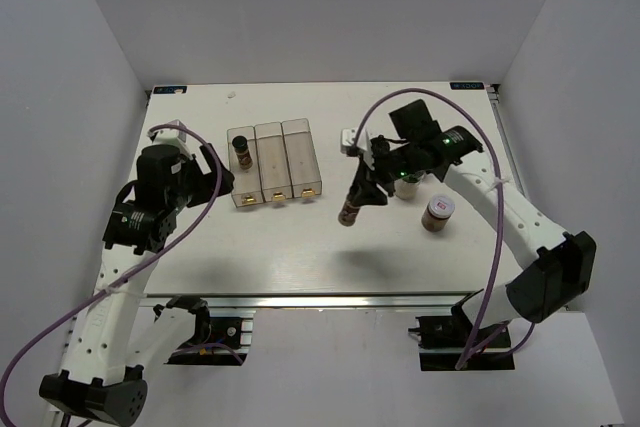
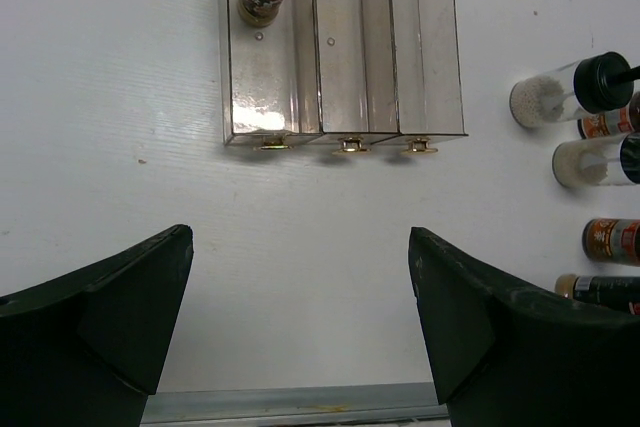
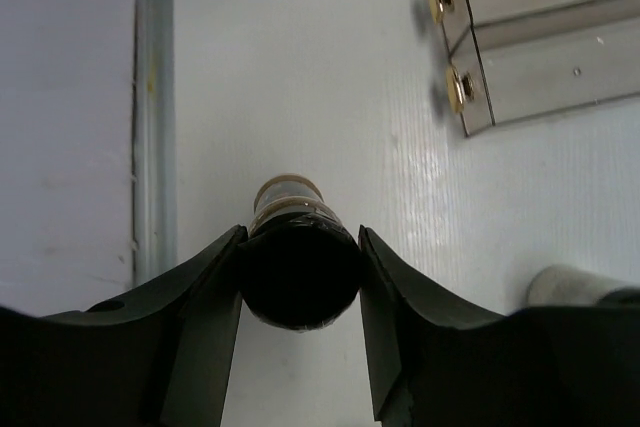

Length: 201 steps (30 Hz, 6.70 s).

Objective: Organize the condiment bottles

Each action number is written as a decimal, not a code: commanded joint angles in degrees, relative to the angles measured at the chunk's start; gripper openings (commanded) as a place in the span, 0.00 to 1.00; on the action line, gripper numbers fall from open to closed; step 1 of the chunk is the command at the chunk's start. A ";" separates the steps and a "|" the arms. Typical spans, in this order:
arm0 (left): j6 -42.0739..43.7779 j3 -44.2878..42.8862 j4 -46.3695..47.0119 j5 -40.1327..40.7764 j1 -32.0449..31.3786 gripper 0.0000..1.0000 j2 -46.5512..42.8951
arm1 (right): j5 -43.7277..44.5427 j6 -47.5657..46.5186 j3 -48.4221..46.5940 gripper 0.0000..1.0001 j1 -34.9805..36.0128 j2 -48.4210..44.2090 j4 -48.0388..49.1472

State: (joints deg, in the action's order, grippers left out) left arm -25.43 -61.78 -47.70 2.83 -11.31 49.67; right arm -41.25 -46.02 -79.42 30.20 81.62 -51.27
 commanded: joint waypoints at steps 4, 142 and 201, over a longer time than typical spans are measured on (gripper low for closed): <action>-1.02 -3.35 -3.35 4.46 0.15 0.98 -2.91 | 5.99 22.10 -11.27 0.00 8.91 9.05 11.26; 7.41 -51.24 11.84 1.21 -32.81 0.98 69.50 | 8.74 39.52 -4.78 0.89 -29.49 -0.77 19.36; 8.91 -58.21 26.26 10.35 -28.33 0.00 67.94 | 10.05 35.74 8.31 0.89 -32.57 -4.81 24.02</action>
State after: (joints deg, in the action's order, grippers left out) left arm -15.97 -118.76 -21.61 12.51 -41.93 125.51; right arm -31.46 -9.30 -72.10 -2.20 78.56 -28.62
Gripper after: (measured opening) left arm 0.755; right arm 0.894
